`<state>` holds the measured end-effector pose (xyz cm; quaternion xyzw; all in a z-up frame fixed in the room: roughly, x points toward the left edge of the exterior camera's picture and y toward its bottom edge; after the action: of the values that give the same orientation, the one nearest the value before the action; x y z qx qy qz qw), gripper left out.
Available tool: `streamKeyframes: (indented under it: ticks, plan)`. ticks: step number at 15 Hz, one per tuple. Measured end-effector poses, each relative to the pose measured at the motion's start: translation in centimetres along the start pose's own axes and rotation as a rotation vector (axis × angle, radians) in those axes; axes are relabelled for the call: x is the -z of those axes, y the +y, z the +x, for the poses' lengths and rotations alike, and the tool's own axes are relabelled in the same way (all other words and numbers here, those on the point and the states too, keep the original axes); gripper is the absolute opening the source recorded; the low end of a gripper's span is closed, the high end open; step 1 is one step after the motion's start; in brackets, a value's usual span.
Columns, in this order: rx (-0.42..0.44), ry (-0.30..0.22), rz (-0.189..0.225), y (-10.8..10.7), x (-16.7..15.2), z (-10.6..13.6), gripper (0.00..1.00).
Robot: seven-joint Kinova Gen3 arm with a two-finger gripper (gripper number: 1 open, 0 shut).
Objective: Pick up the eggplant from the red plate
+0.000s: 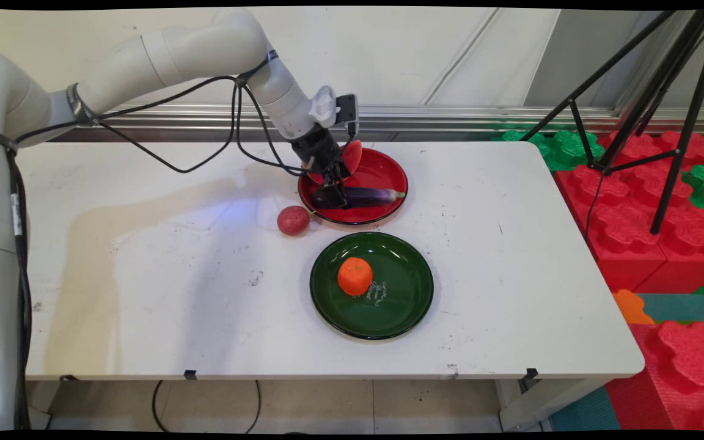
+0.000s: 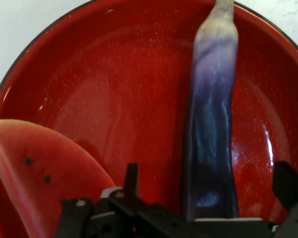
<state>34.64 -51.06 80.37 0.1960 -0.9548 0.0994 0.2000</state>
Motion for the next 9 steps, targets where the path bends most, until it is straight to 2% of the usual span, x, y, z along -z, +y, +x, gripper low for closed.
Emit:
streamKeyframes:
  ticks: [8, 9]
  plan:
    - [-0.006, -0.003, -0.014, -0.33, -1.04, 0.26, 1.00]
    - [-0.008, -0.002, -0.016, -0.33, -1.11, 0.32, 0.00]
